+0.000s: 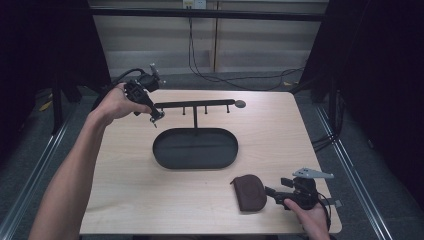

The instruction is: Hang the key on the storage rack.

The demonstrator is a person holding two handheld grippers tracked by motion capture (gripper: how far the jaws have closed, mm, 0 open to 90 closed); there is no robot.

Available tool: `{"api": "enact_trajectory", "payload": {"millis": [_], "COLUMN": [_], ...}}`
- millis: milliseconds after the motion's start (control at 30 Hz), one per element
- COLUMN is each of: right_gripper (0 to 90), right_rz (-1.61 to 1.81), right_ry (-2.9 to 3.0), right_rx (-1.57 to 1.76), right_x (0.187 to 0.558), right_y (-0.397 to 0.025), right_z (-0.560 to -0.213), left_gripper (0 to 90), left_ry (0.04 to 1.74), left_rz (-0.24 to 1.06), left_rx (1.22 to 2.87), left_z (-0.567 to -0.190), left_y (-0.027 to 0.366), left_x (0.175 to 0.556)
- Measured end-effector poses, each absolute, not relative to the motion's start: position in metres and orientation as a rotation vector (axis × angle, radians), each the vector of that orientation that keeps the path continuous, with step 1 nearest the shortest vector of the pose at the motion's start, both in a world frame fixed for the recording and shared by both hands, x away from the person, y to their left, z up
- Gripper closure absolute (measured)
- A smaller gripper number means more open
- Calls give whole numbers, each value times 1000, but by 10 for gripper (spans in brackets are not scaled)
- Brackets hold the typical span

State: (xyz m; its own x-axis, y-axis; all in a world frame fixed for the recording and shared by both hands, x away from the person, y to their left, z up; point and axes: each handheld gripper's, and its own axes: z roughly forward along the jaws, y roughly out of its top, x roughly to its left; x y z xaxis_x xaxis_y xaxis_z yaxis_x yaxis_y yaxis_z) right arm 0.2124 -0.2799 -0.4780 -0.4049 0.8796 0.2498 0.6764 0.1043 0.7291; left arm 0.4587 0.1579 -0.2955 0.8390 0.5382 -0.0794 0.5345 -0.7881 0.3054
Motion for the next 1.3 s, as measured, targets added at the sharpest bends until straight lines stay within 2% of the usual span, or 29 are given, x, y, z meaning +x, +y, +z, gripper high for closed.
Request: {"api": "enact_trajectory", "payload": {"millis": [433,767,1033,1300], "right_gripper": [218,218,218,218], "right_rz": [1186,1185,1188,1186], "right_ry": [2136,2139,2136,2136], "right_rx": [1545,1554,1548,1543], "right_x": [213,214,214,213], "right_y": [-280,-279,-280,-279], "right_z": [-478,-478,-478,-478], "left_gripper": [836,823,759,681], "left_ry": [869,853,836,852], "left_rz": [47,10,-50,-29], "left_rx": [2686,2679,2597,2525], "left_z": [-296,-298,-304,-310], "left_y": [166,167,179,193], "left_x": [457,448,435,420]}}
